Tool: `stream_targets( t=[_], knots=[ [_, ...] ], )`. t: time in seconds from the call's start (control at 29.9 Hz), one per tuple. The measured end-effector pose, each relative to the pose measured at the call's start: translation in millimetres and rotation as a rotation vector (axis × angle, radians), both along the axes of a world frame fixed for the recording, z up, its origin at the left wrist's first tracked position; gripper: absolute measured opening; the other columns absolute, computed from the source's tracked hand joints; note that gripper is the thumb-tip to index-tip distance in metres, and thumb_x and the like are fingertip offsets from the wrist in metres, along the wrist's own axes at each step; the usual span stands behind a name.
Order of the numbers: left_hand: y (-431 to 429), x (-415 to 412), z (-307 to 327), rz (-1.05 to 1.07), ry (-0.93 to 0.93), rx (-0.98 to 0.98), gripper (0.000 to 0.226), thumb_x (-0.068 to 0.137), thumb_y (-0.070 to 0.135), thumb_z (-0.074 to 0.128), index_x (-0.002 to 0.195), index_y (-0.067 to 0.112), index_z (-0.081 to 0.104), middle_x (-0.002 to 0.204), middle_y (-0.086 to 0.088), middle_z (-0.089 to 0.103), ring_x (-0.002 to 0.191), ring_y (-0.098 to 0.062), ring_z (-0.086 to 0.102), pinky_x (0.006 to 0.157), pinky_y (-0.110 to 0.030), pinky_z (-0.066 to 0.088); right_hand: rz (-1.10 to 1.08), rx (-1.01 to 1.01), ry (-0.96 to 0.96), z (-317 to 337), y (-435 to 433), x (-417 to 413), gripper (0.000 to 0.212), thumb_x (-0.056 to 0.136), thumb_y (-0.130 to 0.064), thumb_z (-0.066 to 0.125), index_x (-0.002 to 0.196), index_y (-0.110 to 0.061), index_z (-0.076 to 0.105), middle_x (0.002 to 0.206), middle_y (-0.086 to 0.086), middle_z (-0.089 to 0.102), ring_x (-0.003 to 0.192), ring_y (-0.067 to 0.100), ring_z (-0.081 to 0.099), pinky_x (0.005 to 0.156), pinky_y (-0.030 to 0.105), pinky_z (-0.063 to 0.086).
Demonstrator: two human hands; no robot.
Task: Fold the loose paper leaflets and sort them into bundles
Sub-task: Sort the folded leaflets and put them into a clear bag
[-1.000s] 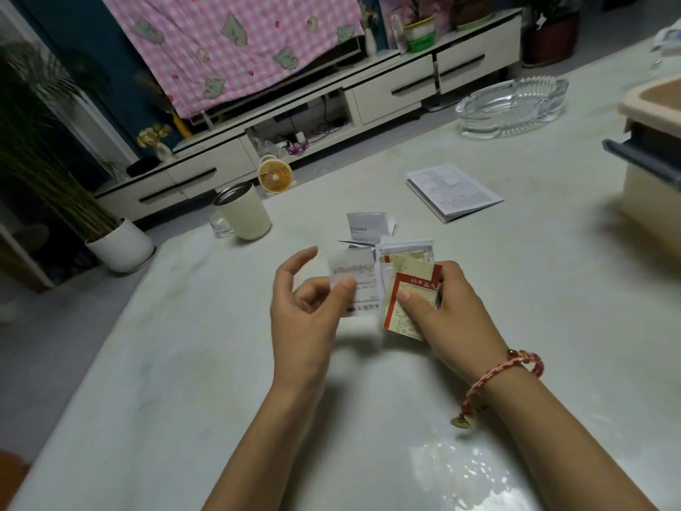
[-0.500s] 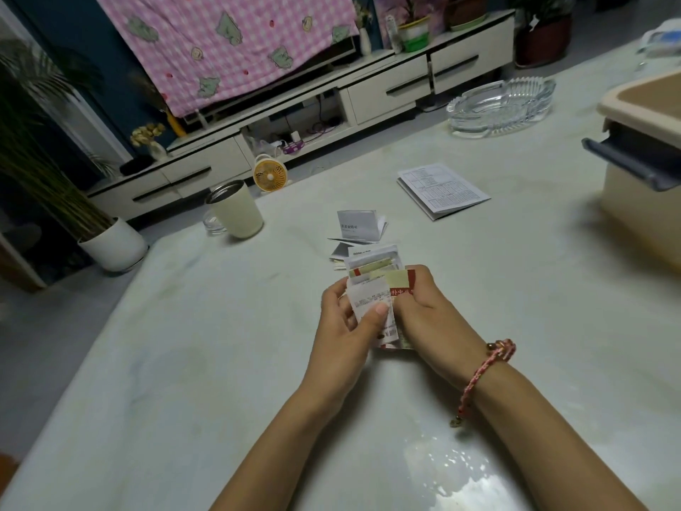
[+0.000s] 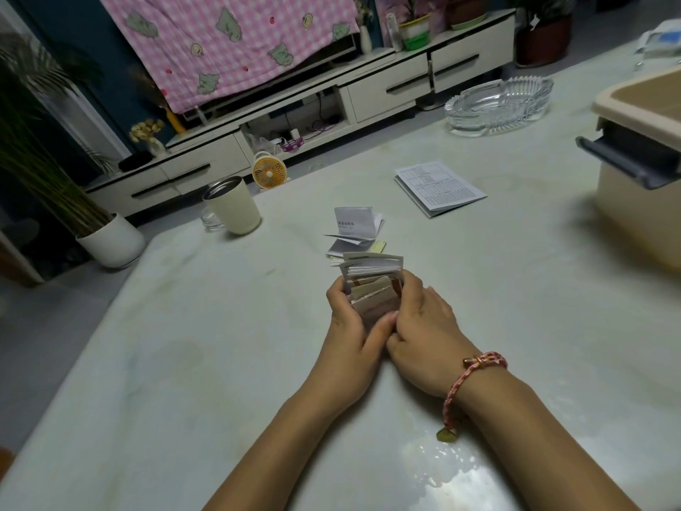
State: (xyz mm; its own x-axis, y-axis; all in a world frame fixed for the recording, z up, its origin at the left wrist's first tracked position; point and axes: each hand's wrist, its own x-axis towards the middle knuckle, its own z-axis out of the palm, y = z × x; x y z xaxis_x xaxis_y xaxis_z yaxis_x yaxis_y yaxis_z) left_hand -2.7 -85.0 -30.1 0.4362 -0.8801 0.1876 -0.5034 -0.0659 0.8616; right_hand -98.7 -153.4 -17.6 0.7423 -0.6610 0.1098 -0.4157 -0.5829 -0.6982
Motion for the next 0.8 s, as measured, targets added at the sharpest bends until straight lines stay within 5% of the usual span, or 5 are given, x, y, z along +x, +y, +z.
stream_targets(
  t=[0.2, 0.33, 0.44, 0.57, 0.8],
  knots=[
    [-0.8, 6.2, 3.3, 0.252, 0.023, -0.115, 0.041, 0.064, 0.023, 0.077, 0.094, 0.026, 0.049, 0.09, 0.019, 0.068, 0.085, 0.001, 0.064, 0.072, -0.016, 0.049, -0.074, -0.007, -0.119, 0.8, -2.8, 1.6, 0.037, 0.087, -0.007, 0.048, 0.122, -0.014, 0.038, 0.111, 0.007, 0.06, 0.105, 0.027, 0.052, 0.087, 0.031, 0.039],
    [-1.1, -0.2, 13.7, 0.274, 0.309, -0.152, 0.03, 0.075, 0.012, 0.073, 0.1, 0.014, 0.056, 0.092, 0.001, 0.068, 0.071, -0.001, 0.066, 0.059, -0.014, 0.049, -0.072, 0.391, -0.393, 6.8, -4.3, 0.2, 0.033, 0.081, -0.001, 0.06, 0.098, -0.027, 0.052, 0.094, -0.004, 0.065, 0.087, 0.018, 0.062, 0.076, 0.025, 0.05],
    [0.4, 0.5, 19.5, 0.233, 0.444, -0.146, 0.052, 0.067, 0.029, 0.071, 0.111, 0.006, 0.058, 0.102, -0.007, 0.07, 0.089, -0.012, 0.069, 0.071, -0.021, 0.054, -0.097, 0.584, -0.495, 17.1, -6.2, -0.8, 0.04, 0.076, 0.009, 0.06, 0.083, -0.03, 0.055, 0.081, -0.002, 0.064, 0.078, 0.02, 0.063, 0.076, 0.034, 0.054],
    [4.1, 4.1, 32.2, 0.31, 0.496, -0.068, 0.052, 0.071, 0.049, 0.056, 0.107, 0.012, 0.055, 0.103, -0.006, 0.069, 0.096, -0.021, 0.067, 0.085, -0.035, 0.053, -0.039, 0.668, -0.26, 32.6, -18.6, -21.1, 0.034, 0.076, 0.015, 0.056, 0.089, -0.016, 0.061, 0.084, 0.01, 0.064, 0.07, 0.023, 0.062, 0.058, 0.031, 0.052],
    [5.0, -44.4, 49.1, 0.3, 0.155, -0.052, 0.023, 0.096, 0.035, 0.041, 0.101, 0.02, 0.058, 0.101, 0.01, 0.062, 0.095, -0.002, 0.057, 0.078, -0.013, 0.044, 0.048, 0.736, 0.106, 55.2, -26.0, -99.1, 0.027, 0.079, 0.014, 0.056, 0.089, -0.011, 0.062, 0.088, 0.011, 0.066, 0.079, 0.019, 0.062, 0.06, 0.023, 0.049]
  ],
)
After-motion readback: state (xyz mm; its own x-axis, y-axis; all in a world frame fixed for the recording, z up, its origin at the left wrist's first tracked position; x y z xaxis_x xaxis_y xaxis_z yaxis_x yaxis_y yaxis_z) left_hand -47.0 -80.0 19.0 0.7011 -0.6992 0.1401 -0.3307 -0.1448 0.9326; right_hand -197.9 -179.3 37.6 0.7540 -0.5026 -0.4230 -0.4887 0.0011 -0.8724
